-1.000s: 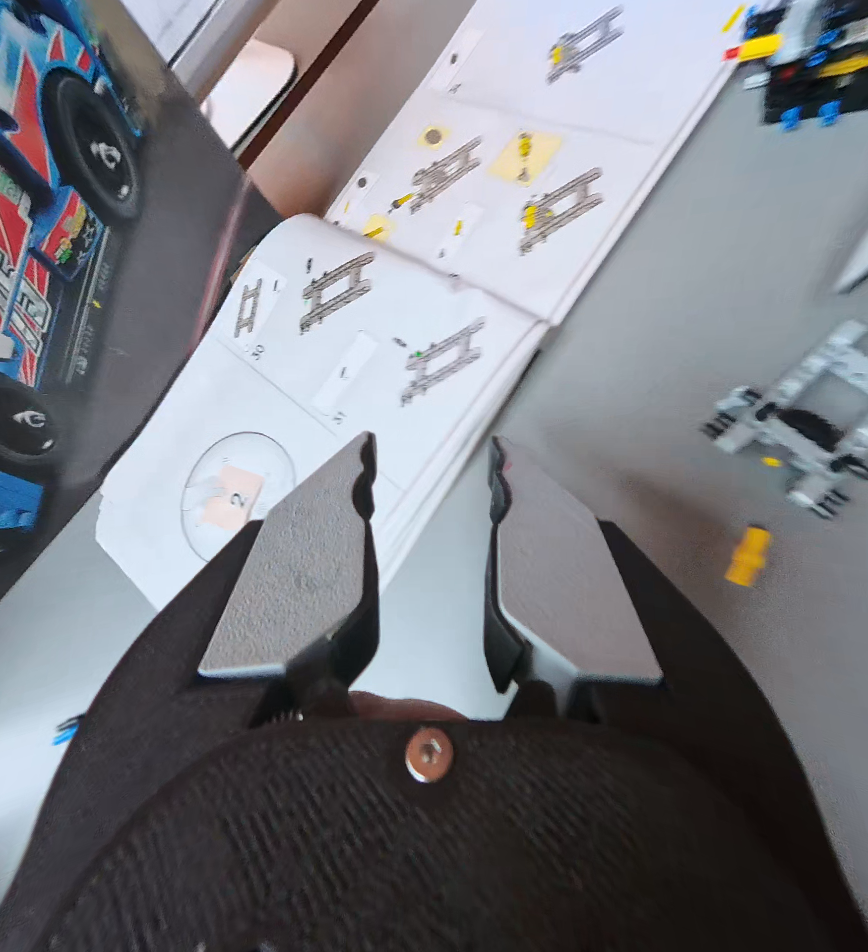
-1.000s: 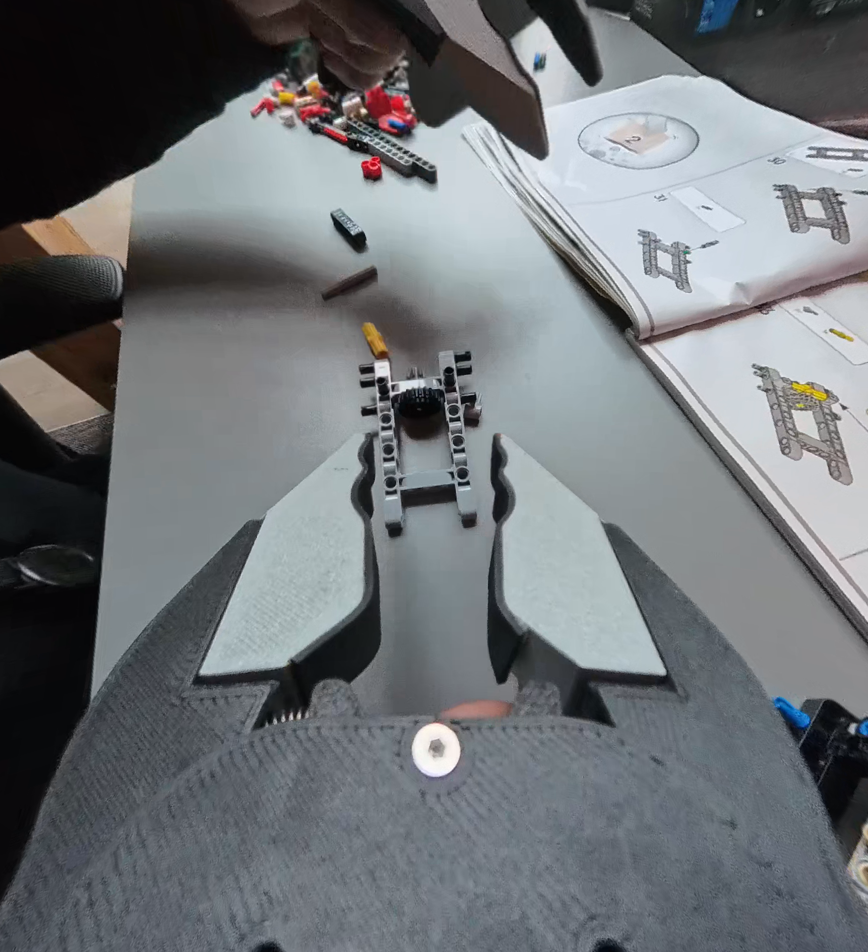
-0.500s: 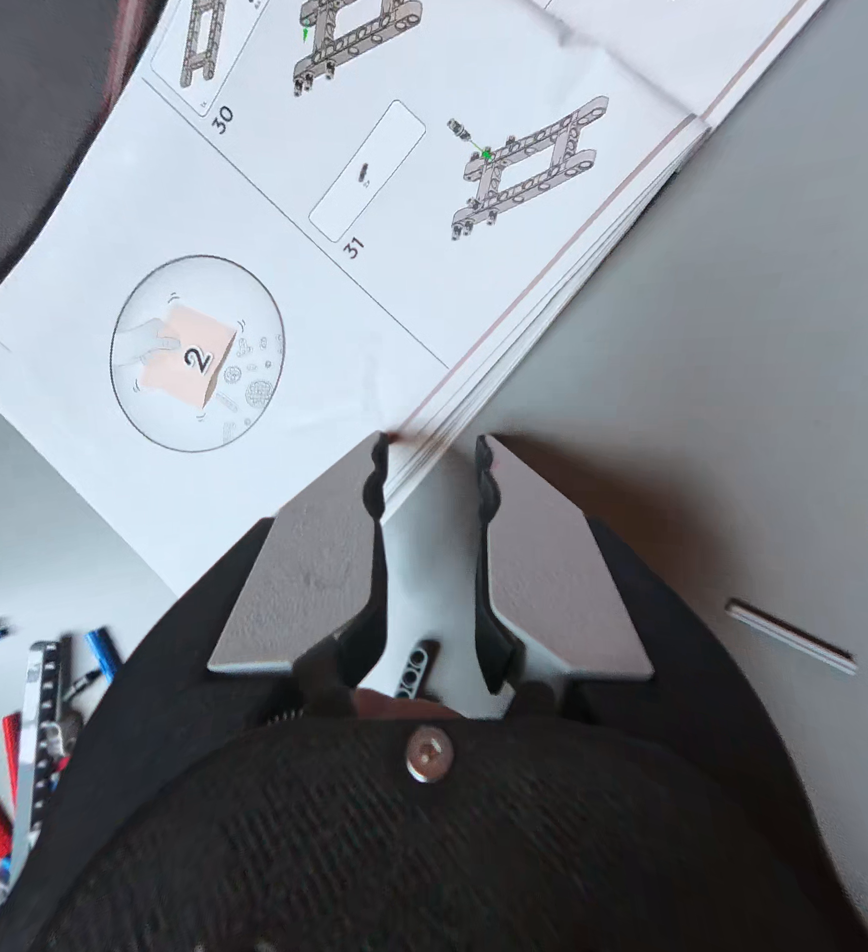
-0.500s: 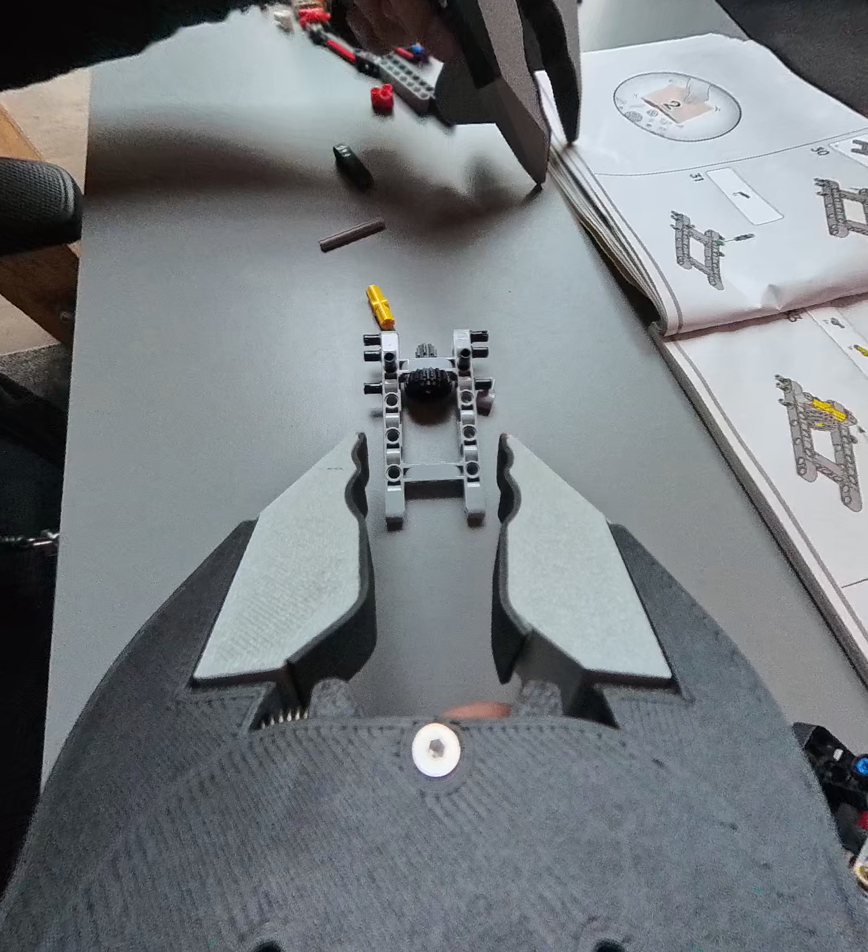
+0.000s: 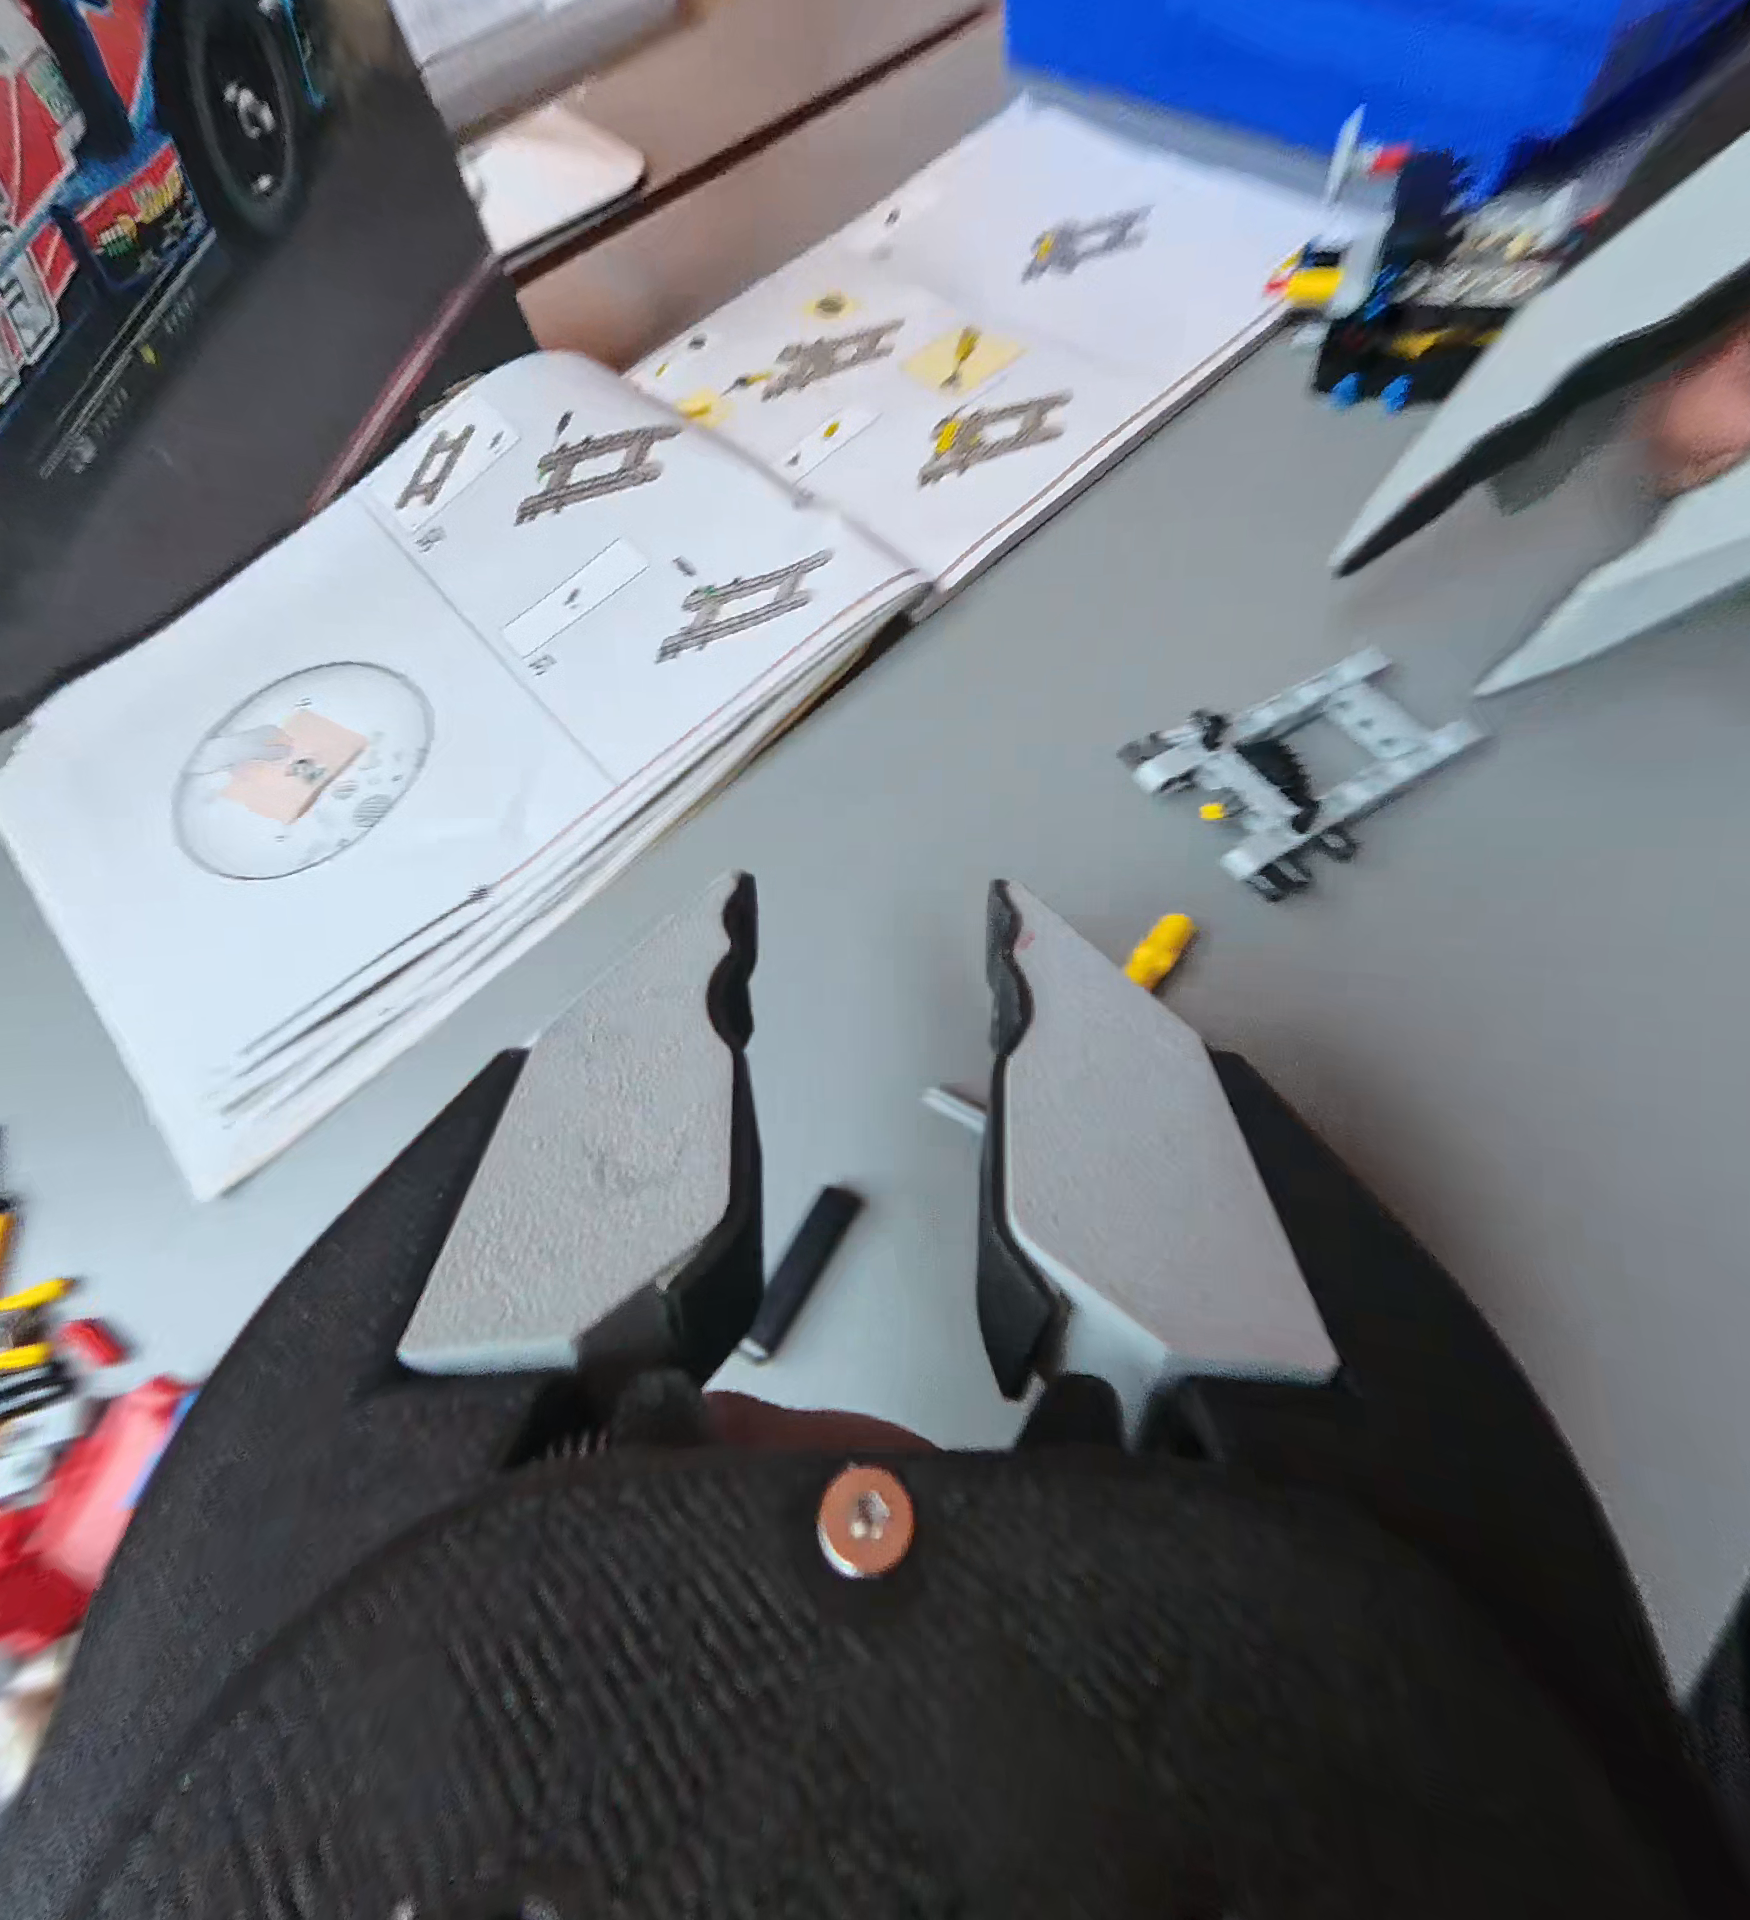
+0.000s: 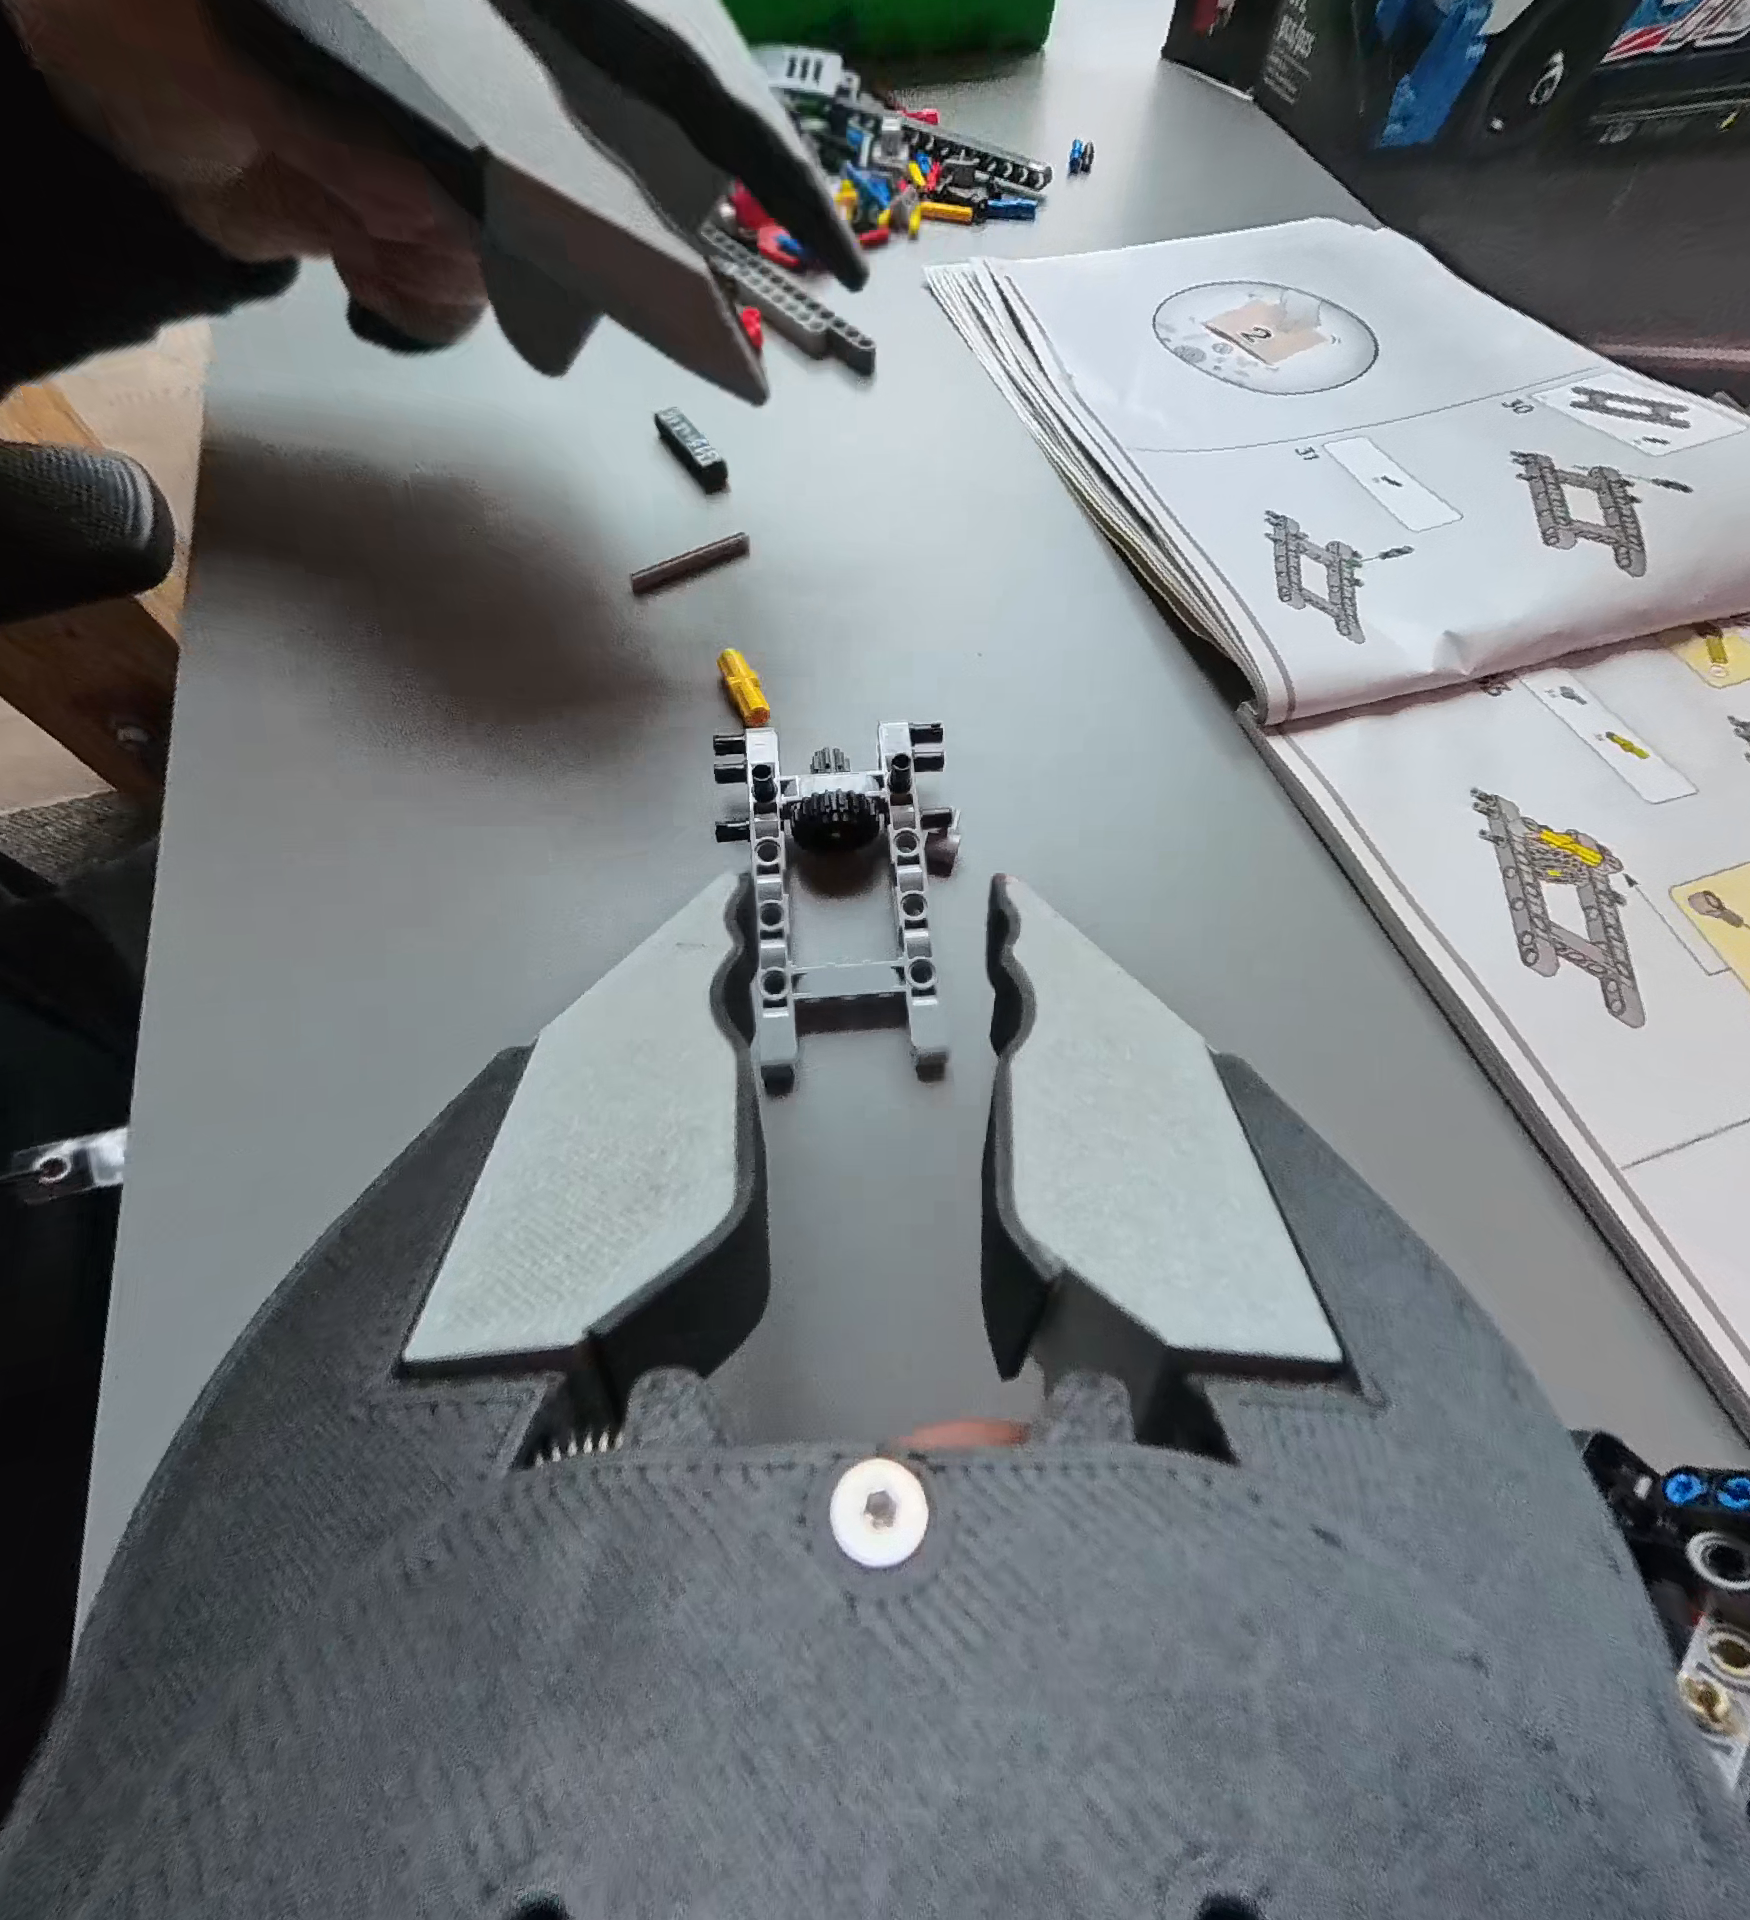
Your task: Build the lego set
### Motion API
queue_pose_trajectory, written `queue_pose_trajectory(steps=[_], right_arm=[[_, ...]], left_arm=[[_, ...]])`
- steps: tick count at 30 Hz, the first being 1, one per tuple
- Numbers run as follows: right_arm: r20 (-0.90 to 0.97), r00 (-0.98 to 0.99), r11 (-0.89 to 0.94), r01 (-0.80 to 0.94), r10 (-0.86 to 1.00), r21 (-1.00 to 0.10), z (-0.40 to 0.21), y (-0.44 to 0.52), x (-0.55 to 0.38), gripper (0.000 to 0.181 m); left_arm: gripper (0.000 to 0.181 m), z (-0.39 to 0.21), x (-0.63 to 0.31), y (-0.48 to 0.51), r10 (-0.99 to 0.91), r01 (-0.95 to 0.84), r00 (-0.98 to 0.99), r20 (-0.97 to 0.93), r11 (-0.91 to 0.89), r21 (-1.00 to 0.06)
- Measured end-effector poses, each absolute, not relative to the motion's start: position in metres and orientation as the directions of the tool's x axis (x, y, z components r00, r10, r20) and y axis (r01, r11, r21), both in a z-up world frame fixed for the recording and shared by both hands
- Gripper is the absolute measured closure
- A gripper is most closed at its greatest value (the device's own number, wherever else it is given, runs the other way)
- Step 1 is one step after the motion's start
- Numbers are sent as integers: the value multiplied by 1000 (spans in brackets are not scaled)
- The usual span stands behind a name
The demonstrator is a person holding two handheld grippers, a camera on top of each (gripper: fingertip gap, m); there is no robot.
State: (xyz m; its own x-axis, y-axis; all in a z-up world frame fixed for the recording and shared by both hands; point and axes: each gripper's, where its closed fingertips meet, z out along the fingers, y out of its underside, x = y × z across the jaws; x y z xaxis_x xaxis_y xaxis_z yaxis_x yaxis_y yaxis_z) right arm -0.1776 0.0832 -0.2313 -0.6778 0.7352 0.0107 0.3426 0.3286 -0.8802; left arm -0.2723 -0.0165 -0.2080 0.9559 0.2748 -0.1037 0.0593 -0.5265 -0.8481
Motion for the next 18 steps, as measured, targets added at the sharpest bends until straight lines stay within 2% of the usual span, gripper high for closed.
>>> queue_pose_trajectory(steps=[2, 5, 8, 18], right_arm=[[-12, -672, 297, 344, 740, -891, -228, 85, -180, 140], [-38, -669, 261, 341, 742, -903, -224, 86, -182, 141], [-41, -674, 244, 323, 737, -915, -219, 85, -183, 142], [-63, -685, 208, 306, 726, -929, -214, 85, -184, 143]], left_arm=[[140, -211, -262, -18, 265, 41, 959, -98, -473, -880], [141, -210, -262, -22, 293, -72, 932, -212, -423, -903], [141, -194, -255, -19, 283, -108, 937, -204, -322, -940], [149, -167, -270, -30, 247, 38, 969, 18, -76, -996]])
